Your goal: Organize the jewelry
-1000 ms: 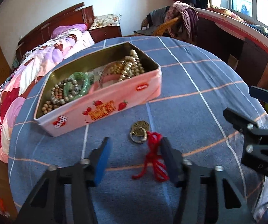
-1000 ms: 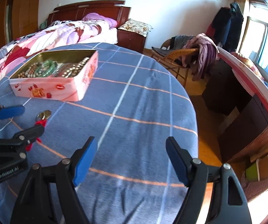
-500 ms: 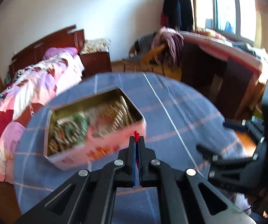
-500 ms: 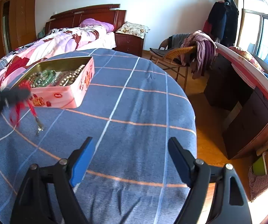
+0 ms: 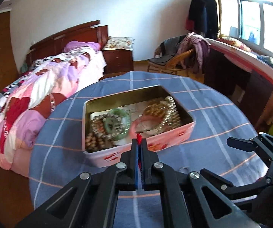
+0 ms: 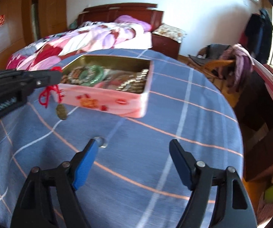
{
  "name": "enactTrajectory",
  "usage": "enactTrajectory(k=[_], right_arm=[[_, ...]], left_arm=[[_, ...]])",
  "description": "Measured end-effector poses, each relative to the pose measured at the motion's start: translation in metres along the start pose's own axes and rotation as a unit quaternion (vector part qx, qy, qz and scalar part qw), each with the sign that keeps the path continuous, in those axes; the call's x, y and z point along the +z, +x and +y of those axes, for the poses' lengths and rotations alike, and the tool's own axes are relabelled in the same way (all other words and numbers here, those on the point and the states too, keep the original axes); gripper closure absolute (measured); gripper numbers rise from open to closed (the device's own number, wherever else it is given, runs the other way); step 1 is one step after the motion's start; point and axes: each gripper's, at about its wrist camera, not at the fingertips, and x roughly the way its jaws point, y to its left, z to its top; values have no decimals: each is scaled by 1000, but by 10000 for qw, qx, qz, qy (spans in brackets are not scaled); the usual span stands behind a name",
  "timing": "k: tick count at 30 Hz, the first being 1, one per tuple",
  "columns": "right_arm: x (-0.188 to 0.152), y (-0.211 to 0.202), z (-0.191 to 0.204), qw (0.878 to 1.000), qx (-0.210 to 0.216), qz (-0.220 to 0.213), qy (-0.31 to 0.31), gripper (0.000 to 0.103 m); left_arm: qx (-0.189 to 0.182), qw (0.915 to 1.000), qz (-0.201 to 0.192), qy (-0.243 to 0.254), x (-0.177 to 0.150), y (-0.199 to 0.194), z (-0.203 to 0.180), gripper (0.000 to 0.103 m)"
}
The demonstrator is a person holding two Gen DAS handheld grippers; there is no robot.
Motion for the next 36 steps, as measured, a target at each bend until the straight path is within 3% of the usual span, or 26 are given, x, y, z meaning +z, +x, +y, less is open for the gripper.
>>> enactTrajectory(k=[11, 14, 17, 27, 36], right_arm=[[2, 32, 28, 9980, 294, 546, -110, 57], [4, 34, 27, 9977, 370, 571, -25, 58], [3, 32, 29, 9974, 424, 574, -36, 79], [3, 24, 36, 9978, 452, 472, -139, 80], [22, -1, 37, 9989, 348, 92, -290, 80]], left_arm=[[67, 9992, 238, -327, -25, 19, 30, 103], [2, 9990, 283, -353, -29, 23, 30, 103], [-56, 9989, 314, -349, -32, 24, 28, 102], [-126, 9990, 205, -382, -30, 14, 30, 103], [-135, 9992, -108, -353, -10, -8, 31, 102]])
